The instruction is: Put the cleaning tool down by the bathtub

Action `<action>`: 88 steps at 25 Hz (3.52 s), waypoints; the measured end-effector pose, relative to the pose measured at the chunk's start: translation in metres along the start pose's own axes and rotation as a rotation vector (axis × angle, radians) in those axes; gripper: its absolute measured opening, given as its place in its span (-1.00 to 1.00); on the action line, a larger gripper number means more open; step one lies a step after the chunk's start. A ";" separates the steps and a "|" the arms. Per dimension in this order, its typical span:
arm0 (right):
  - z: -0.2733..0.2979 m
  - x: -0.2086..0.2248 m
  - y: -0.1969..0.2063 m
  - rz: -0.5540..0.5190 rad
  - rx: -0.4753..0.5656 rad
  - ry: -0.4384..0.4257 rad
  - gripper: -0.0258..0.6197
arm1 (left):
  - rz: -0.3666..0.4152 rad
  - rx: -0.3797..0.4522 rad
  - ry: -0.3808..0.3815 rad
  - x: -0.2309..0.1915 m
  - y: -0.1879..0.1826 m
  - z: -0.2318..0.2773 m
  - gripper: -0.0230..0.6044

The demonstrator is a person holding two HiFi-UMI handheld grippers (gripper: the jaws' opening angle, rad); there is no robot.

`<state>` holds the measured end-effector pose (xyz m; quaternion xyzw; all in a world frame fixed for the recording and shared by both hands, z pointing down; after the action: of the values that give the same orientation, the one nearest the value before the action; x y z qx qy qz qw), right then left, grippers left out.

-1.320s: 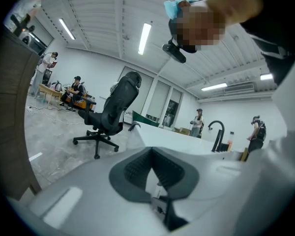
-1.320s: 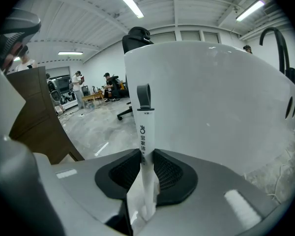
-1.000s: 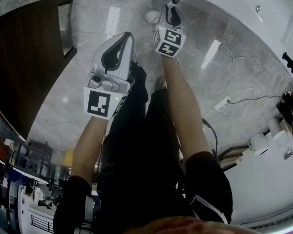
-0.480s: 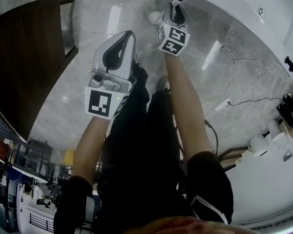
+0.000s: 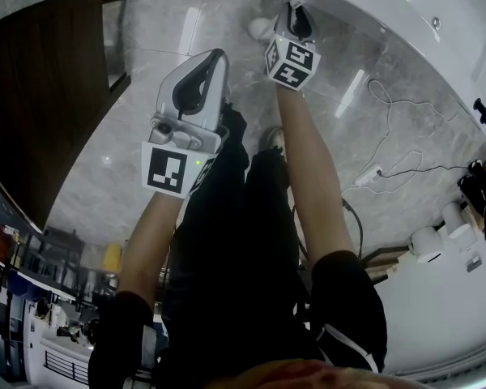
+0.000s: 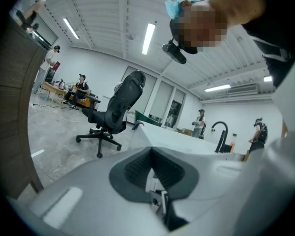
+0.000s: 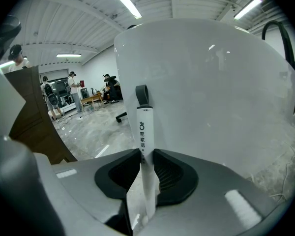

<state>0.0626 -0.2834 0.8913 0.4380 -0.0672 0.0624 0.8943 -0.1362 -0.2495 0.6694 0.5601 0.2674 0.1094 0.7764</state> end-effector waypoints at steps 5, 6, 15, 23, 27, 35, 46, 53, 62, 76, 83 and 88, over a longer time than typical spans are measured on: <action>-0.002 0.001 -0.002 -0.021 -0.010 -0.023 -0.60 | 0.002 0.000 -0.011 0.003 0.000 -0.003 -0.90; -0.002 0.001 -0.003 -0.025 -0.011 -0.026 -0.57 | 0.001 0.001 -0.014 0.003 0.001 -0.003 -0.90; -0.011 -0.002 -0.006 -0.025 -0.022 -0.025 -0.51 | -0.001 0.005 -0.026 0.009 -0.007 -0.011 -0.90; -0.039 -0.006 -0.009 -0.025 -0.027 -0.031 -0.51 | 0.002 0.015 -0.049 0.022 -0.023 -0.026 -0.90; -0.066 -0.003 -0.012 -0.021 -0.027 -0.035 -0.51 | 0.001 0.020 -0.061 0.037 -0.032 -0.039 -0.90; -0.145 -0.020 -0.039 -0.008 -0.018 -0.079 -0.54 | 0.015 0.056 -0.092 0.076 -0.080 -0.079 -0.90; -0.287 -0.043 -0.100 -0.044 -0.036 -0.141 -0.60 | 0.027 0.125 -0.133 0.142 -0.171 -0.145 -0.90; -0.364 -0.047 -0.149 -0.035 0.006 -0.156 -0.73 | 0.037 0.155 -0.137 0.182 -0.214 -0.177 -0.90; -0.458 -0.028 -0.185 -0.028 0.033 -0.211 -0.92 | 0.036 0.210 -0.174 0.260 -0.233 -0.223 -0.90; -0.610 -0.012 -0.240 -0.128 0.179 -0.346 -0.92 | 0.034 0.228 -0.276 0.342 -0.262 -0.302 -0.90; -0.669 -0.024 -0.252 -0.128 0.239 -0.353 -0.92 | 0.021 0.217 -0.199 0.358 -0.279 -0.333 -0.90; -0.697 -0.042 -0.267 -0.157 0.292 -0.369 -0.92 | 0.035 0.195 -0.132 0.353 -0.286 -0.348 -0.90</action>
<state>0.1122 0.1034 0.2539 0.5705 -0.1853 -0.0792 0.7962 -0.0661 0.0992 0.2208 0.6434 0.2153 0.0591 0.7322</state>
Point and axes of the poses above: the fingertips, and each gripper's own axes: z forward along the fingers, x to its right, y out of its underside, the point moved 7 cm from there along -z, backward along the fingers, and after that the axes turned 6 degrees about -y, right-handed, at the moved point
